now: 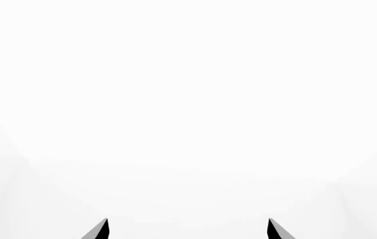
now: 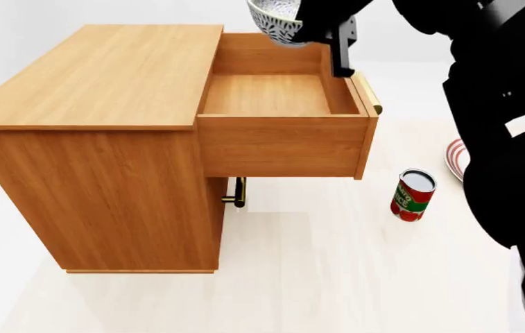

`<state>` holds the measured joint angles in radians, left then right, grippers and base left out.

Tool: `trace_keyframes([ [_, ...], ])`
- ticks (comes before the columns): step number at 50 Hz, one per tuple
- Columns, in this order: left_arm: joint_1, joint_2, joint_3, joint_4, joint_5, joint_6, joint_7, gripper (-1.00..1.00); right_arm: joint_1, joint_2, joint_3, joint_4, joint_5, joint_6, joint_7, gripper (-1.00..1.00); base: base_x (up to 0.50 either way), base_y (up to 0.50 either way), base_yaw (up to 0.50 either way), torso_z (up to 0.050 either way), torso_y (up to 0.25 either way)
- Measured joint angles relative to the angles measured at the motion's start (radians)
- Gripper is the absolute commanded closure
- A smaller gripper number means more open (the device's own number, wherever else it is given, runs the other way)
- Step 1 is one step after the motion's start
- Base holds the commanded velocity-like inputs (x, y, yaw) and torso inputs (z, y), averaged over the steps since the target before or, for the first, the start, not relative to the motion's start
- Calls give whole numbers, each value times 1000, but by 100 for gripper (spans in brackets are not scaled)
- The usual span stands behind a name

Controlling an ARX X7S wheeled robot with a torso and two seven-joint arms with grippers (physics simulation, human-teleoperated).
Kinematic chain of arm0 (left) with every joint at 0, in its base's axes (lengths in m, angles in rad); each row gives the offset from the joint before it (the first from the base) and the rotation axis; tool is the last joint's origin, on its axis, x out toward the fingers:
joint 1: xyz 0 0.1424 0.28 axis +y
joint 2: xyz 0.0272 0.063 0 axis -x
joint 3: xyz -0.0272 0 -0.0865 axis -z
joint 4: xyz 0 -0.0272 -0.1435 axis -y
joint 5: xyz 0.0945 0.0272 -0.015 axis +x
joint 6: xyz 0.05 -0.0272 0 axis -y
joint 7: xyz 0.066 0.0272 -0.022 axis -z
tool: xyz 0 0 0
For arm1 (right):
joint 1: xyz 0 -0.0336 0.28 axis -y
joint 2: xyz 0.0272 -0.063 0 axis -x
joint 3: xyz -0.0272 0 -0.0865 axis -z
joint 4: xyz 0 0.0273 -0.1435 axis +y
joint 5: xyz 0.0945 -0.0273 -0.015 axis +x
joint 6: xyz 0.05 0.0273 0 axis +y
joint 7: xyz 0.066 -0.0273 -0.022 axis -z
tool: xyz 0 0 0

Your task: Put the bowl in the top drawer of the cabinet.

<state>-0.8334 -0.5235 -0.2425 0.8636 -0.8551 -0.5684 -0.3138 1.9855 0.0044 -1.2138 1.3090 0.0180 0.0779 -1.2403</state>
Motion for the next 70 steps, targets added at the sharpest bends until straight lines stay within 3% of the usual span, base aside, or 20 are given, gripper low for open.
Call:
trace_keyframes([
  [28,2,-13,12,-1,8,12,2,-100,3,-4,-147,0,146,-34,4,100,0,0,0,0,-38],
  [64,6,-20,20,-4,10,28,-6,-100,9,-4,-190,0,200,-47,8,100,0,0,0,0,-89],
  [65,6,-20,20,-4,10,28,-6,-100,9,-4,-192,0,201,-47,8,-100,0,0,0,0,0],
  [70,6,-21,21,-4,9,30,-8,-100,12,-4,-192,0,205,-48,14,-100,0,0,0,0,0],
])
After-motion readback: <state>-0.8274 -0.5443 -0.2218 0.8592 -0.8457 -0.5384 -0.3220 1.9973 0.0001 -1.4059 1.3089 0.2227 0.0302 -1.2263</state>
